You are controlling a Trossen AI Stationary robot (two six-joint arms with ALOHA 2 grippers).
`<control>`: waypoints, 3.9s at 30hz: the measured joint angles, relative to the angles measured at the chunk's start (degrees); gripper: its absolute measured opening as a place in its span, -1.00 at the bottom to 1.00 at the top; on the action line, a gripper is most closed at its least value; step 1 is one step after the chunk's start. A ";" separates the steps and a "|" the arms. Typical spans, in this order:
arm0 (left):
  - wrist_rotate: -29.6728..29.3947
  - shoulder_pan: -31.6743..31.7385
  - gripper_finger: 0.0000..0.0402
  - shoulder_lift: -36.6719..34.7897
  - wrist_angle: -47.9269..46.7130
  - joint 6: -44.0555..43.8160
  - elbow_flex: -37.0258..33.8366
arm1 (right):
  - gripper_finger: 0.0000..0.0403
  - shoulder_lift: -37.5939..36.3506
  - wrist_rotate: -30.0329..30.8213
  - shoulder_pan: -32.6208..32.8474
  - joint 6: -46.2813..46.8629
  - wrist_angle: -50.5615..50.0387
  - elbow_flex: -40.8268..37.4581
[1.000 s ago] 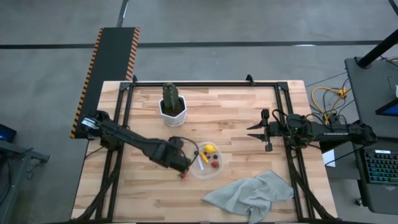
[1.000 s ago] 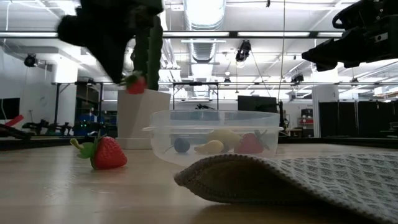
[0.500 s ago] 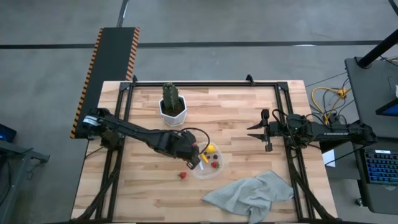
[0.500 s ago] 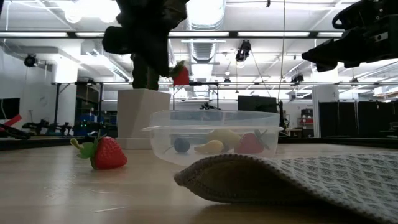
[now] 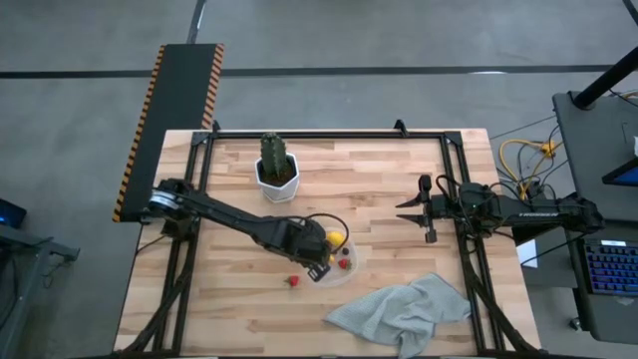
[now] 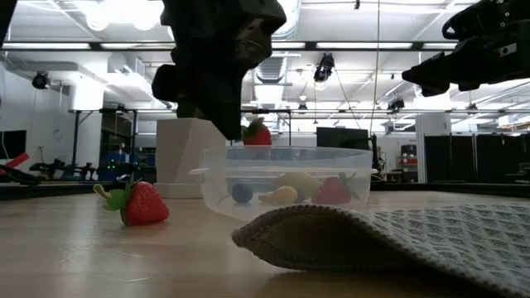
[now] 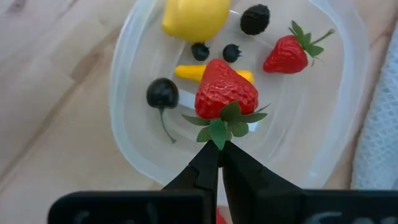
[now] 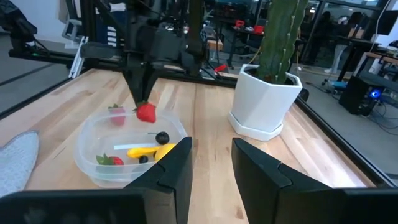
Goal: Pick and placing Produce into tupperware
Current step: Put the left red strawberry into the transparent container, then put the red strawberry into the transparent container
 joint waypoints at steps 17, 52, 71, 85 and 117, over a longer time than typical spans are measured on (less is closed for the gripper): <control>3.11 0.36 -1.00 3.01 -1.05 0.04 0.32 | -0.48 0.02 -0.01 0.02 0.00 -1.22 0.00; 5.74 -0.79 -0.53 -0.19 -2.29 -3.87 4.13 | -0.48 0.02 -0.02 0.01 0.44 -1.22 0.00; 9.13 -8.28 -0.53 -0.29 -10.70 -21.77 4.56 | -0.48 0.01 -0.02 0.00 0.50 -1.22 0.00; 12.15 -8.74 -0.53 3.71 -13.65 -17.69 4.45 | -0.48 0.02 -0.02 0.02 0.61 -1.34 0.00; 14.14 -8.38 -0.53 3.88 -5.66 -19.85 -5.53 | -0.48 0.04 -0.04 0.02 1.05 -1.60 0.00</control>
